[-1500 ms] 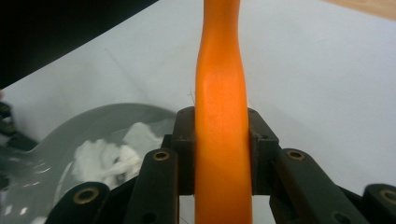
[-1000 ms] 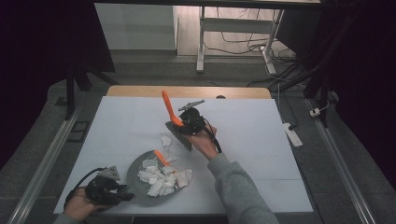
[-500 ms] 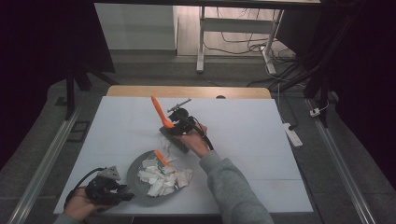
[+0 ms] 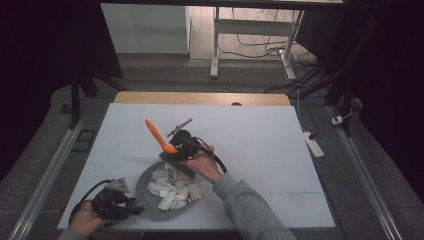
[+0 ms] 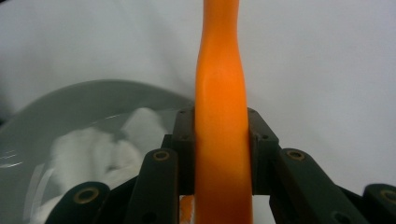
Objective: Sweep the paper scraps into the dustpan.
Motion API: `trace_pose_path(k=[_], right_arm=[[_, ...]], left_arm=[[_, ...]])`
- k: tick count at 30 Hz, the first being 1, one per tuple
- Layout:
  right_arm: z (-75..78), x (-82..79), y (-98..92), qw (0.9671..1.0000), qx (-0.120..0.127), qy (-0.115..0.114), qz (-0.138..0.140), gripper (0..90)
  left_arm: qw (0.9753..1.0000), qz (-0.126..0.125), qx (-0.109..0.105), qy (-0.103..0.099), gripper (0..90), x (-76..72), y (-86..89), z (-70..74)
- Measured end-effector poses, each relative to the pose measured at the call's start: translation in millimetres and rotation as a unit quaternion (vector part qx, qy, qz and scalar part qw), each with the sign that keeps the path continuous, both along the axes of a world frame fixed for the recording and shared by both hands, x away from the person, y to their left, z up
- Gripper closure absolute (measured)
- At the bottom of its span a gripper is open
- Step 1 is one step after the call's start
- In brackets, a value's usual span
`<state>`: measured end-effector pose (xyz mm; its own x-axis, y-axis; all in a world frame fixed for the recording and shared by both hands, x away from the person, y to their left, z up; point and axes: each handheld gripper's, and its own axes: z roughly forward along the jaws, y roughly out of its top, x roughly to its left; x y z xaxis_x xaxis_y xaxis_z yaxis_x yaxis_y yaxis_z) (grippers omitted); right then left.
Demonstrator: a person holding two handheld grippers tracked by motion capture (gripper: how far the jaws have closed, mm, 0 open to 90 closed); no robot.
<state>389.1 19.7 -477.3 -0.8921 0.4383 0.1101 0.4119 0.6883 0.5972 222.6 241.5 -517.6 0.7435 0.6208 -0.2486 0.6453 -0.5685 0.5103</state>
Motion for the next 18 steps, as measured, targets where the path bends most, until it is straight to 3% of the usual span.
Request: trace_pose_path(k=[4,6,12,18], right_arm=[[7.7,-14.4,-0.2,0.9994,0.02,-0.007,0.028,70.2],[15.7,-17.8,-4.2,0.9988,0.038,-0.013,0.026,70.2],[36.5,-15.1,-29.2,0.9964,0.075,-0.039,-0.003,70.2],[44.4,-18.5,-57.2,0.9946,0.086,-0.047,-0.033,70.1]], left_arm=[[1.0,-0.001,0.001,0.0,62.1,0.1,0.1,0.1],[1.0,-0.001,0.002,-0.002,62.0,0.0,0.0,0.1],[1.0,-0.002,0.001,-0.002,62.1,0.0,0.2,0.0],[1.0,-0.001,-0.001,-0.003,62.0,-0.2,0.6,-0.5]])
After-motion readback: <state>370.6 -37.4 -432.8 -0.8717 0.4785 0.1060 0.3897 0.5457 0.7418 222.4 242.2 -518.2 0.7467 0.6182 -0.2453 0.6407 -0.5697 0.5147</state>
